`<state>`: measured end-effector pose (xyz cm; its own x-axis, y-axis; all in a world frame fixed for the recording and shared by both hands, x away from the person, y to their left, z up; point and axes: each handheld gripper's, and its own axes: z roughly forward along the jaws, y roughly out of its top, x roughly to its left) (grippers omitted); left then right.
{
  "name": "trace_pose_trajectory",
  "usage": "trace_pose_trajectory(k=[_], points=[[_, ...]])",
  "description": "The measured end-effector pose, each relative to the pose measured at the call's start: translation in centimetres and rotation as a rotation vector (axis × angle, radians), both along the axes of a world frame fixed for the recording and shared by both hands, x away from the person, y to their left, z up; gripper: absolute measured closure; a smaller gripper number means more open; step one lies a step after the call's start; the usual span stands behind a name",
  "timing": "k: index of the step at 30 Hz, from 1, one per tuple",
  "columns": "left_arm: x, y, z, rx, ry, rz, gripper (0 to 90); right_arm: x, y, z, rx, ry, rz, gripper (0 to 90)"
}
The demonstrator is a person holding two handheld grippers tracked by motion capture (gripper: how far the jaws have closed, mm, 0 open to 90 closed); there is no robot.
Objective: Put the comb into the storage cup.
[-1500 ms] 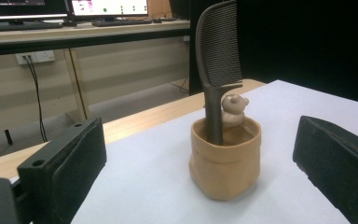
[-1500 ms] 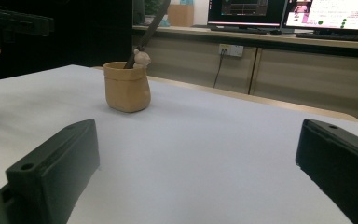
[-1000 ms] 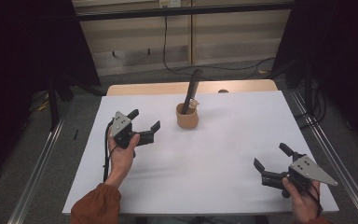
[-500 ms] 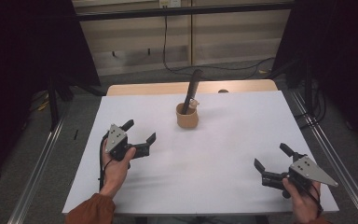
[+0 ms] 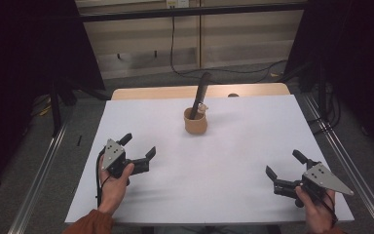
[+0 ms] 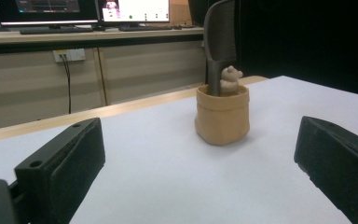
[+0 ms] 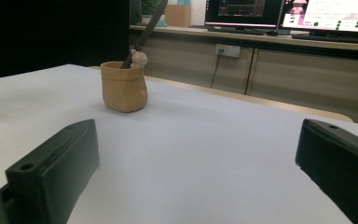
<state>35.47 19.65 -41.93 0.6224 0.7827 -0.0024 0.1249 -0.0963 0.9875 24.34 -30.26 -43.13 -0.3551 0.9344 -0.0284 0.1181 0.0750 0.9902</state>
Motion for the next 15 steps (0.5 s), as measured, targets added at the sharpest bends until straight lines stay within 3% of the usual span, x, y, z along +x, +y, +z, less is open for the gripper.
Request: trace_pose_trajectory(k=[4,15], points=[[-0.9,0.2,0.0,0.022,-0.012,-0.001,1.8,0.0,0.0,0.0,0.001,0.000,0.001,0.0],[-2.9,1.6,-0.2,-0.001,0.012,0.030,1.9,0.0,0.0,0.0,0.002,-0.002,-0.001,0.0]])
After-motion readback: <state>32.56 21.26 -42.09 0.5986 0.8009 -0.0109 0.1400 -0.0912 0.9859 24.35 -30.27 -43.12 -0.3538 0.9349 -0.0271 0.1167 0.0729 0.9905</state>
